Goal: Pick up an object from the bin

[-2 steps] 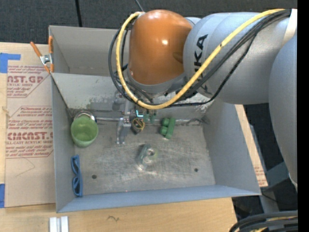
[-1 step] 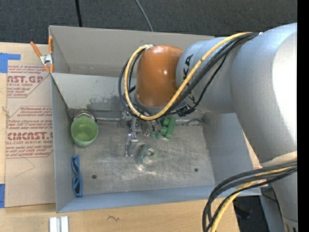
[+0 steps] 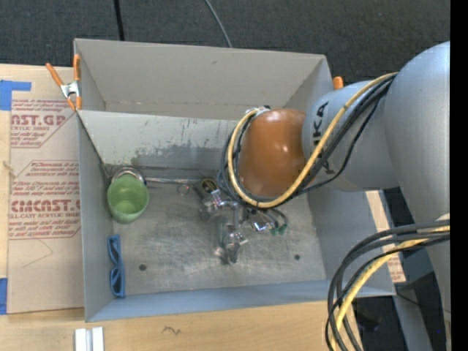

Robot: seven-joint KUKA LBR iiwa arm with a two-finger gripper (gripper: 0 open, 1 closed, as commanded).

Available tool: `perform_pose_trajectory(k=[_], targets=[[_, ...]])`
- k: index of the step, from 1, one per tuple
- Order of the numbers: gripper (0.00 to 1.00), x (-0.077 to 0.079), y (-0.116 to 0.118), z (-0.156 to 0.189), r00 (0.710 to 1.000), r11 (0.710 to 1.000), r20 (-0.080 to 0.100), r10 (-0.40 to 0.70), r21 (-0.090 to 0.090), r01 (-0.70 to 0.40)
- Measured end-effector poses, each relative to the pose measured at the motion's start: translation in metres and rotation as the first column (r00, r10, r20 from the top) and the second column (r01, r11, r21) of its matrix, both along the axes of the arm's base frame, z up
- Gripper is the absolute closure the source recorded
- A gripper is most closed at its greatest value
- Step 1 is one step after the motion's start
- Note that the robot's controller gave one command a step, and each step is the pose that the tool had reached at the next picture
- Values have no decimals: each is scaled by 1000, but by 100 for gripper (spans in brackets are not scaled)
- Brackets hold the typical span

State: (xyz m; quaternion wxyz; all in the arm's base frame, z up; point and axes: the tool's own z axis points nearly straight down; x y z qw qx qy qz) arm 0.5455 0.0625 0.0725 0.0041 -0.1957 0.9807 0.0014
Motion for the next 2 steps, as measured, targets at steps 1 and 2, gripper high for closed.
perform_pose_trajectory(k=[1,2], targets=[[0,24,-30,4,999,999,-3,51,-4,-51],[100,24,-28,5,999,999,-2,52,-3,-52]])
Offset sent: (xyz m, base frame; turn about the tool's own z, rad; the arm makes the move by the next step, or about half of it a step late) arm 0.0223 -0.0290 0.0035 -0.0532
